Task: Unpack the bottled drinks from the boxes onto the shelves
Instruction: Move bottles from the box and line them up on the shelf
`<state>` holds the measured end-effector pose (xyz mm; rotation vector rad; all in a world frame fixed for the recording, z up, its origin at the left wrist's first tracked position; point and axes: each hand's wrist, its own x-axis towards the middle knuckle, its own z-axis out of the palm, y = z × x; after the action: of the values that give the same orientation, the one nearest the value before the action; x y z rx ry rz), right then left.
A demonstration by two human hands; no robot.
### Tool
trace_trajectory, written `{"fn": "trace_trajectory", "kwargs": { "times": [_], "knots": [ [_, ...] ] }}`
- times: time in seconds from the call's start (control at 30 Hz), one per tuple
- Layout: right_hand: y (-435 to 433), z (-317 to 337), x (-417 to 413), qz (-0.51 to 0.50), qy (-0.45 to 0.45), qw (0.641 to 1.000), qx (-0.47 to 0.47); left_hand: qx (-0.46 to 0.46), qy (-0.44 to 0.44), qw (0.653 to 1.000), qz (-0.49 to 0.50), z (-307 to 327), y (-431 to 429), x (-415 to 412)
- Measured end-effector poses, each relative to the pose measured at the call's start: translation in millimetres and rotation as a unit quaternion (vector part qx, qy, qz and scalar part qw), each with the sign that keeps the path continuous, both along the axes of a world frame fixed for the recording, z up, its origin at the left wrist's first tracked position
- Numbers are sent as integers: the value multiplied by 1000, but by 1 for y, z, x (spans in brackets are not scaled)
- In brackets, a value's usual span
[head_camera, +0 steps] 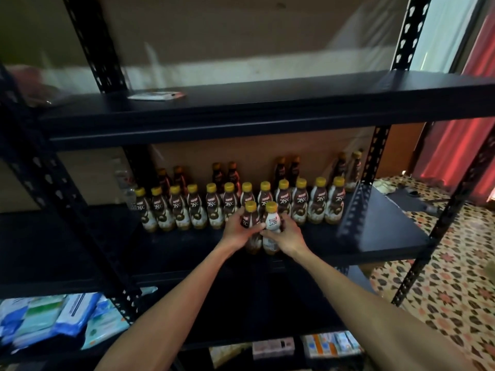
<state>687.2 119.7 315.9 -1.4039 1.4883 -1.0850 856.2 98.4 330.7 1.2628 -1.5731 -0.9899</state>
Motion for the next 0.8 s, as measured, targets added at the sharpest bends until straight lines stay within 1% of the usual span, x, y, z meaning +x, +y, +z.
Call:
{"fn": "trace_trajectory", "kwargs": {
  "times": [0.17,0.23,0.27,0.33,0.4,0.43,0.53,0.57,0.67,0.8],
  "knots": [
    [0,-1,2,20,2,1000,13,13,-24,999,-37,3,-2,4],
    [1,5,0,31,2,1000,-1,30,-28,998,-49,9,-4,7],
    [1,11,-2,34,3,999,-18,30,-38,998,-39,15,-4,8],
    [-2,27,-7,40,23,997,-54,5,-85,996,-9,31,-7,10],
    [-7,46,-10,49,66,993,-80,-31,-167,985,28,54,-10,9],
    [-11,54,-11,57,90,990,-87,-31,-214,976,34,65,-12,8],
    [-18,67,-11,78,178,977,-87,33,-367,929,-18,90,-14,0],
    [-17,69,-11,80,197,973,-88,38,-397,917,-27,94,-14,-3],
    [-13,70,-10,75,217,968,-100,16,-432,901,-25,97,-15,-7],
    [-10,69,-7,71,234,964,-107,30,-444,891,-86,110,-14,-4]
  ]
}}
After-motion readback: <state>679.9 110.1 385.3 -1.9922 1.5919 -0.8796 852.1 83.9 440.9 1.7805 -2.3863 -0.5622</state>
